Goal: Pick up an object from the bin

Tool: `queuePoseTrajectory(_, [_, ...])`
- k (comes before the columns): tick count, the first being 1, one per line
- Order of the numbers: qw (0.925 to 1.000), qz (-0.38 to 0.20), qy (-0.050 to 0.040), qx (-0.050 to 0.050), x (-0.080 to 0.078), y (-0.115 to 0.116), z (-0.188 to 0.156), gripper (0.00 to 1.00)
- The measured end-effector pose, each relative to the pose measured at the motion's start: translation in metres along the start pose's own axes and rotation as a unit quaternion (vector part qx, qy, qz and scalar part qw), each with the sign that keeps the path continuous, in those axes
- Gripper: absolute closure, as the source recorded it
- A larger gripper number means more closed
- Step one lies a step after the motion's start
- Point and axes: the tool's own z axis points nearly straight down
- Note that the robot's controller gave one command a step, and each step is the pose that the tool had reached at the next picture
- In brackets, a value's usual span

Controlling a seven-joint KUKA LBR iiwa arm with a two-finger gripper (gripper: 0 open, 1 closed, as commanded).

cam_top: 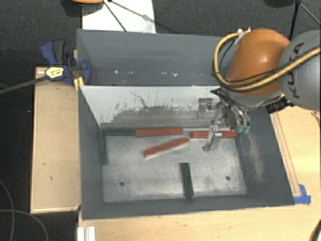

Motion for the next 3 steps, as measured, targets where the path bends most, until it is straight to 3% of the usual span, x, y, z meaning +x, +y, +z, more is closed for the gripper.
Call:
queuePoseTrajectory(1, [1.0, 0.0, 0.0, 0.0, 0.0, 0.0, 0.0, 0.0])
queuePoseTrajectory(2, [0.9997, 0.024, -0.0031, 0.0, 0.001, 0.012, 0.053, 0.0])
queuePoseTrajectory(3, [0.9996, -0.028, 0.0, 0.0, 0.001, 0.029, 0.103, 0.0])
